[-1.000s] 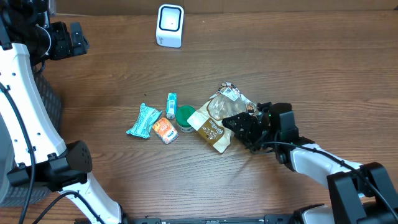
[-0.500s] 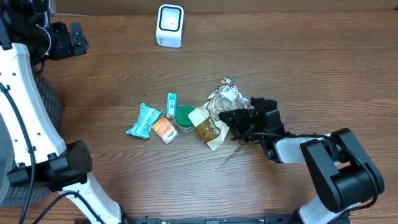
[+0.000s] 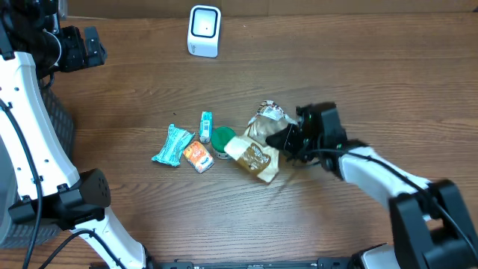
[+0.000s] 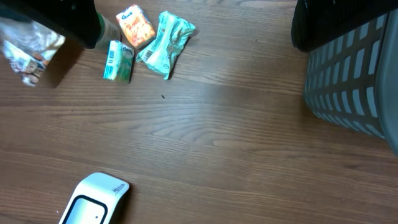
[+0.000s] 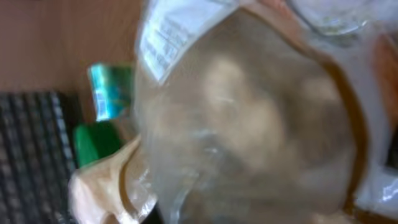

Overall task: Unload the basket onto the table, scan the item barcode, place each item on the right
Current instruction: 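Lift the bread bag with the right gripper to the scanner, then carry the bread bag right and set it down on the table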

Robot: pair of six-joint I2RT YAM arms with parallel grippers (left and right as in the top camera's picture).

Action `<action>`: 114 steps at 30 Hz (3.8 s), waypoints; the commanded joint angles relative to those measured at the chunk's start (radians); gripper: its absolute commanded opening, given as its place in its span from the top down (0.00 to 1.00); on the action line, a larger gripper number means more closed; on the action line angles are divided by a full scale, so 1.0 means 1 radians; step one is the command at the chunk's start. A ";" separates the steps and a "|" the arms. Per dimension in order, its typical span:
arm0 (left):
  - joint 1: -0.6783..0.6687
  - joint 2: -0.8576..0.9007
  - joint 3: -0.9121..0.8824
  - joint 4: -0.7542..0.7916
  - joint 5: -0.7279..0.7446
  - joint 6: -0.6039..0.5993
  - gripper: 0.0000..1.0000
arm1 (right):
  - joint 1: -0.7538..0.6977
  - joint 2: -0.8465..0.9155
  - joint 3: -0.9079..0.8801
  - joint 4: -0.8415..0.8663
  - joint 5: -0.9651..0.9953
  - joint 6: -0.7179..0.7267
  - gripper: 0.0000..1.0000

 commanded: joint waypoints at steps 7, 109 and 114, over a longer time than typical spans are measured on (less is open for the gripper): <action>-0.002 -0.015 0.016 -0.002 -0.003 0.016 0.00 | -0.002 -0.076 0.473 -0.600 0.021 -0.617 0.96; -0.002 -0.015 0.016 -0.002 -0.003 0.016 0.00 | 0.312 0.876 1.229 0.586 1.272 -2.390 0.96; -0.002 -0.015 0.016 -0.002 -0.003 0.016 0.00 | 0.316 0.726 1.229 0.395 1.279 -2.109 0.96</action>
